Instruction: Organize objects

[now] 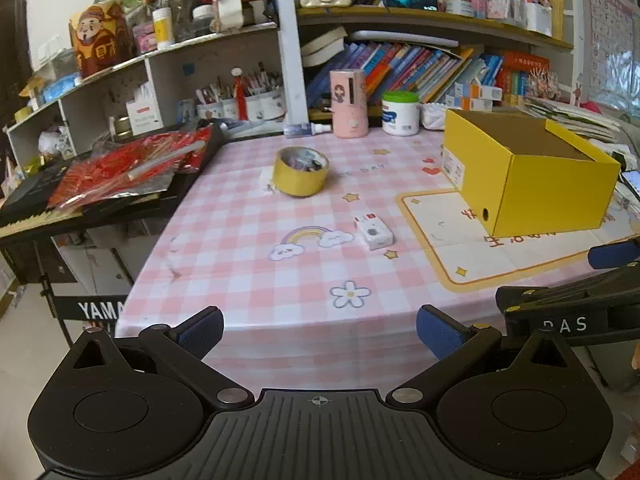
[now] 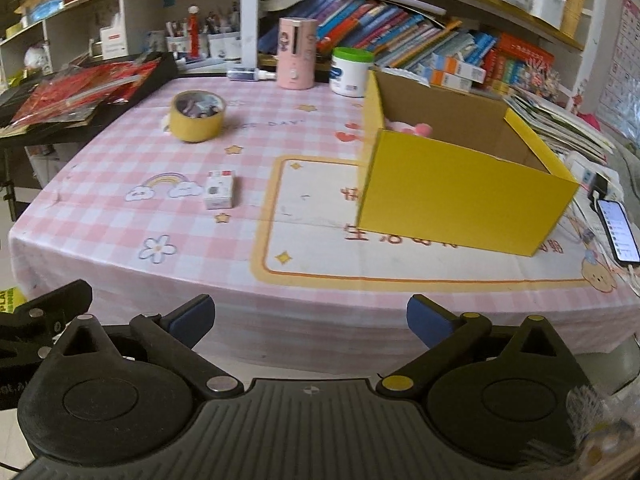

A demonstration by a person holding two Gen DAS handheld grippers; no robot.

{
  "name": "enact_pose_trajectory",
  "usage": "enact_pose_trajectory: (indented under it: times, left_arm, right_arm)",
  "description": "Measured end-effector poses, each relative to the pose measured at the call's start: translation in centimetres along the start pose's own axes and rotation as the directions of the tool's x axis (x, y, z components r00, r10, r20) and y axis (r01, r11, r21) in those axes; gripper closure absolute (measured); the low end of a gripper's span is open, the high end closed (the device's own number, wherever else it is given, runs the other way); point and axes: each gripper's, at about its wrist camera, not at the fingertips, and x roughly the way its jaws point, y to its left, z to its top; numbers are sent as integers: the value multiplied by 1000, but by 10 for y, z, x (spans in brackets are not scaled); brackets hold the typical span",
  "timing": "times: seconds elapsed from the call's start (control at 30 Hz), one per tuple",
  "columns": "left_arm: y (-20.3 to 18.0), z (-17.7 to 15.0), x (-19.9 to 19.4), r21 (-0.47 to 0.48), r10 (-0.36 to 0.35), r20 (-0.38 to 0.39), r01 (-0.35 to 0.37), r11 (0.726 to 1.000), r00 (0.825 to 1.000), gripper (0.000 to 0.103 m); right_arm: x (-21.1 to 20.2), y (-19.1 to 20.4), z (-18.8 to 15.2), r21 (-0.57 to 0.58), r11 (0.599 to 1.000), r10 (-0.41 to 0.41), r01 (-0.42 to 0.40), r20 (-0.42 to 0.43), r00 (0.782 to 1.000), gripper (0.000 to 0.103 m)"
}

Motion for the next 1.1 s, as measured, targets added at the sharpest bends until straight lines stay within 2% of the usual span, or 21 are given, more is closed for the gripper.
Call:
enact_pose_trajectory:
  times: [0.4,0.67,0.9,1.1]
  left_arm:
    - [21,-5,-5,-33,-9,22,9,999,1000,0]
    - [23,-1,7,-35,-8,1,8,999,1000,0]
    - [21,11,22,-16,15,7,-15,1000,1000,0]
    - [25,22,40,-38,34,-5,-34,999,999,0]
  right_arm:
    - [2,25,3,-23,999,40,-41,-13,999,0]
    - [13,27,8,-22,998,62,-63,-29,998,1]
    - [32,28,24,-24,996,88,-89,-36,995,6]
    - [52,29,43,-40,993,109,-110,-42,993,10]
